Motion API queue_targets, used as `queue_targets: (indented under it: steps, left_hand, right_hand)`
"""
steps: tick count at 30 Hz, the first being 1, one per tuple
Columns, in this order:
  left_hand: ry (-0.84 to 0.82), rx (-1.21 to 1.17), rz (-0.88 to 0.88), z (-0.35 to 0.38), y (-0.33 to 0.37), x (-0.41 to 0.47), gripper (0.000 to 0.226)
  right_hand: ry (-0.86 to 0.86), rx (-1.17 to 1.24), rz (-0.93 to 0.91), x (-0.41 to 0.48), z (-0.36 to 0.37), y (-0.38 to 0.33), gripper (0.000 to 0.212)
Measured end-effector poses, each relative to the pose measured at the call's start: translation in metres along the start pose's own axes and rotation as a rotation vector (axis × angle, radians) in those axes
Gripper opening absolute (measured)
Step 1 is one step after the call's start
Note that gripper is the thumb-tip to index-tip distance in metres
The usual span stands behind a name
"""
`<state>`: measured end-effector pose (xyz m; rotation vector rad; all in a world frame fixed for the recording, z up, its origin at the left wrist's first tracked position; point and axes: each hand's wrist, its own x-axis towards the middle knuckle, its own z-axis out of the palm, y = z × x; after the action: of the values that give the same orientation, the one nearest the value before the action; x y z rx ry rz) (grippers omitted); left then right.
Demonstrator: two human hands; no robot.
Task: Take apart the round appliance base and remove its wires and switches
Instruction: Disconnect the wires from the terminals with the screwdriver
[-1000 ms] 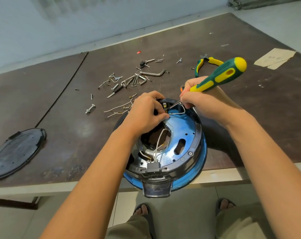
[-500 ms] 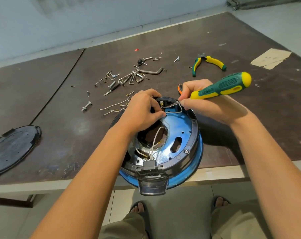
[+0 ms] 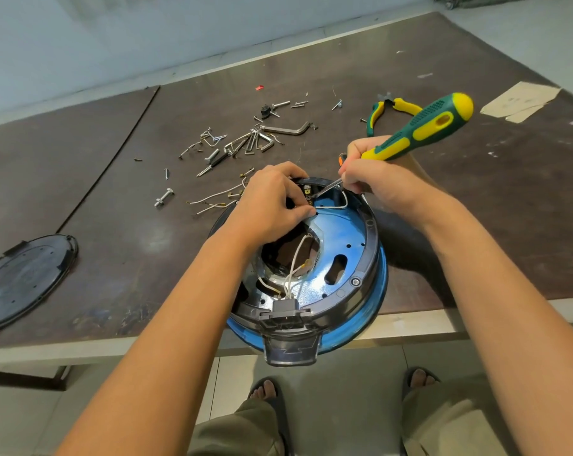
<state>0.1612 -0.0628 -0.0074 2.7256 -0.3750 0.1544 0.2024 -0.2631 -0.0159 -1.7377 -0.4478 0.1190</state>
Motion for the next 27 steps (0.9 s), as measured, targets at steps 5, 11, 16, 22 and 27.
queue_targets:
  steps: [5, 11, 16, 22, 27]
  left_hand:
    - [-0.002, -0.007, -0.001, -0.0001, -0.0001, 0.0001, 0.004]
    - [-0.002, 0.001, -0.001, -0.0002, 0.0002, 0.0005, 0.004]
    - [-0.006, -0.005, -0.002, -0.0011, 0.0006, 0.0002, 0.003]
    - [-0.010, -0.010, -0.007, -0.0019, 0.0009, 0.0003, 0.003]
    - [-0.013, -0.024, -0.009, -0.0022, 0.0000, 0.0000, 0.003]
  right_hand:
    - [-0.001, 0.006, 0.016, -0.0010, -0.0007, -0.0008, 0.028]
    - [-0.010, 0.028, 0.038, 0.0004, 0.0010, -0.0003, 0.029]
    - [-0.003, 0.055, 0.049, 0.0019, 0.0016, -0.0006, 0.026]
    - [-0.011, 0.085, 0.030, 0.0011, 0.0010, 0.0004, 0.029]
    - [-0.039, 0.080, 0.012, 0.0008, -0.0010, 0.0008, 0.028]
